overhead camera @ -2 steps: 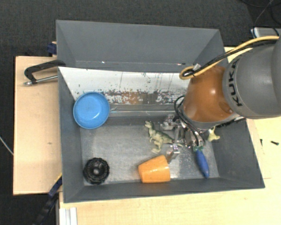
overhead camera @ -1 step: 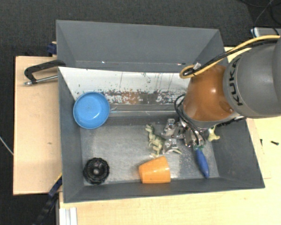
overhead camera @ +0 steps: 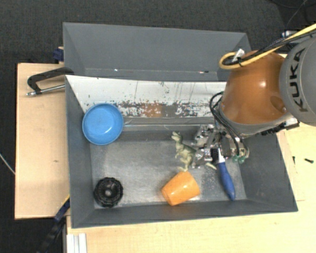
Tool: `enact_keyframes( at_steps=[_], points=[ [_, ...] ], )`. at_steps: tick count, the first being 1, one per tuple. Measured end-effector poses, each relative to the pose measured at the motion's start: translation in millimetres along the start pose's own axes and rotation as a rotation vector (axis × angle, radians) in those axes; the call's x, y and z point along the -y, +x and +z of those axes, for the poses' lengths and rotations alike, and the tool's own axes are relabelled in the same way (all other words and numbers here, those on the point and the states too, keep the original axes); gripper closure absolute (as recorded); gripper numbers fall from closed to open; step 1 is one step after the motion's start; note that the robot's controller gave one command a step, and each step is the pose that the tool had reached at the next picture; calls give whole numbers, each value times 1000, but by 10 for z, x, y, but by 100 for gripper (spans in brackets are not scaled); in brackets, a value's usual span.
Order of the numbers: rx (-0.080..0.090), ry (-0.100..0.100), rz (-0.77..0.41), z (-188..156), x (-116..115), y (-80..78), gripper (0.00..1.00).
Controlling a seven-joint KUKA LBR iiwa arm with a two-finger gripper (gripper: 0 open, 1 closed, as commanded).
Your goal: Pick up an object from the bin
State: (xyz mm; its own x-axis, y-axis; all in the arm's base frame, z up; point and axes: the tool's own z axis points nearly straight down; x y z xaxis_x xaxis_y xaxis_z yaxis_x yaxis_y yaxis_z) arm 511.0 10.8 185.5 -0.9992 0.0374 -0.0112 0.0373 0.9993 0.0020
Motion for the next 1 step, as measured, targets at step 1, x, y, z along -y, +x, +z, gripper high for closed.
enact_keyframes(
  at_steps=[1],
  points=[
    [1, 1, 2, -568, 108, -50, 100]
  ],
)
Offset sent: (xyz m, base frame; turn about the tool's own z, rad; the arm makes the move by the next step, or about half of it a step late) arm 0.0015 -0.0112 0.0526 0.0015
